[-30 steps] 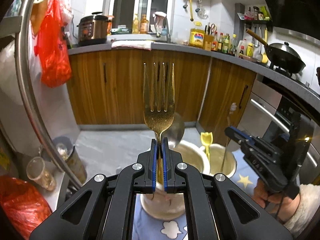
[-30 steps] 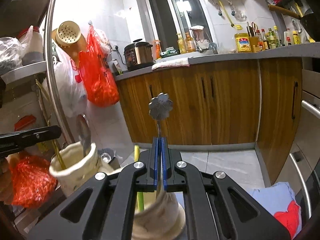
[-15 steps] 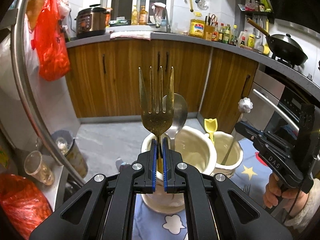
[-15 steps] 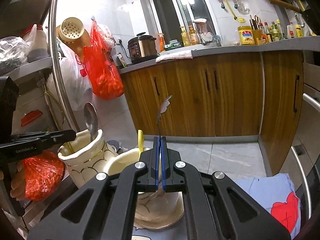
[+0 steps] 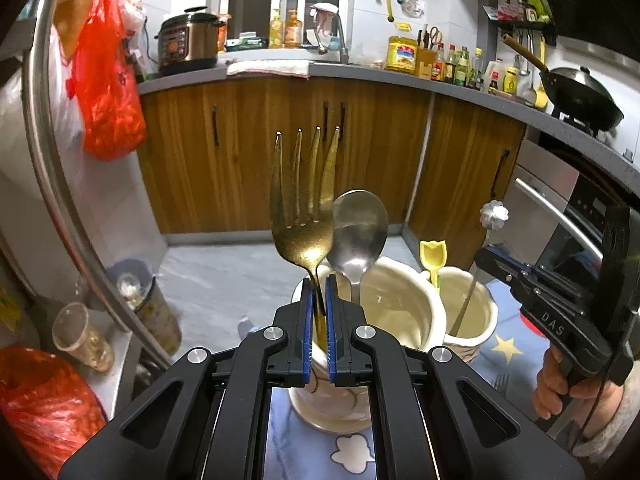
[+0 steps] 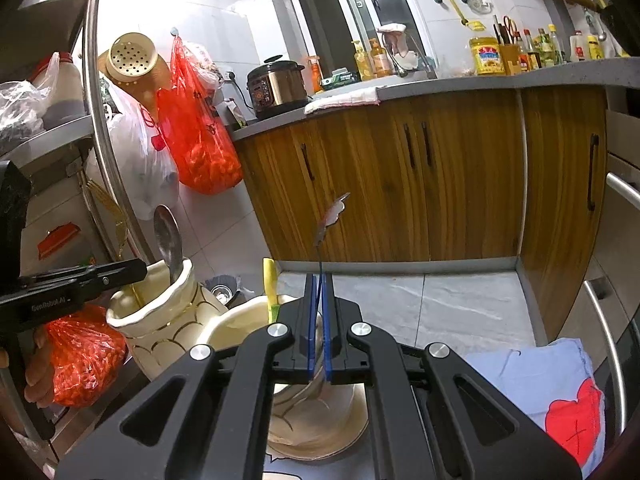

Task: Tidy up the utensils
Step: 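Drop the gold fork into the larger cup while the right tool drops the flower spoon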

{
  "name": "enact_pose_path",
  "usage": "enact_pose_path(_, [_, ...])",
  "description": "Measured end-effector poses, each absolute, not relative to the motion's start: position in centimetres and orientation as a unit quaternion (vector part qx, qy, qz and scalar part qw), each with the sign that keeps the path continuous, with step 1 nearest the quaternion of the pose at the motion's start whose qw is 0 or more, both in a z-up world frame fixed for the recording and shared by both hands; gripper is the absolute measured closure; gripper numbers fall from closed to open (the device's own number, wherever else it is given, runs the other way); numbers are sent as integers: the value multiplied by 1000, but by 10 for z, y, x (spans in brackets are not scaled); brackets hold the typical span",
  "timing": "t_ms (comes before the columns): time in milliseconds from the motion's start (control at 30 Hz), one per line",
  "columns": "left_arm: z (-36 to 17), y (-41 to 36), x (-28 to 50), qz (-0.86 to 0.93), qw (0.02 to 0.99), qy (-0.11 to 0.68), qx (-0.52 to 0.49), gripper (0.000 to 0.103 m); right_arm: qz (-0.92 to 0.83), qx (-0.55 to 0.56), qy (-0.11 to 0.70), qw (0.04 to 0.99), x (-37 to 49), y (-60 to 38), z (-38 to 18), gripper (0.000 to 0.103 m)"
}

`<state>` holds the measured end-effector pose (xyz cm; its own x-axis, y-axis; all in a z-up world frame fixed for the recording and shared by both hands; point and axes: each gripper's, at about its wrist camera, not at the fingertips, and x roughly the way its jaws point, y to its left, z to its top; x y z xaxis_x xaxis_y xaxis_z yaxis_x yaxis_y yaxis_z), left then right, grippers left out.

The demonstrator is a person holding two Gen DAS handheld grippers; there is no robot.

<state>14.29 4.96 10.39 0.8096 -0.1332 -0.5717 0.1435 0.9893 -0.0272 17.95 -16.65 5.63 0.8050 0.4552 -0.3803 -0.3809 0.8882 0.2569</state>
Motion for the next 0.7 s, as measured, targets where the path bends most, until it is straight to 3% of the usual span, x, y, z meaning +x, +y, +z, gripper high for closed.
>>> enact_pose_path(433, [106, 46, 135, -43, 958, 281, 38, 92, 220, 80, 221, 947, 178, -166, 55, 98])
enact_pose_path(567, [106, 48, 133, -45, 958, 282, 34, 91, 223, 89, 223, 945, 176, -169, 55, 76])
enact_pose_path(633, [106, 49, 128, -50, 958, 281, 28, 86, 225, 93, 223, 944, 172, -173, 56, 72])
enact_pose_path(700, [107, 50, 124, -53, 958, 280, 26, 69, 226, 97, 224, 943, 166, -178, 57, 60])
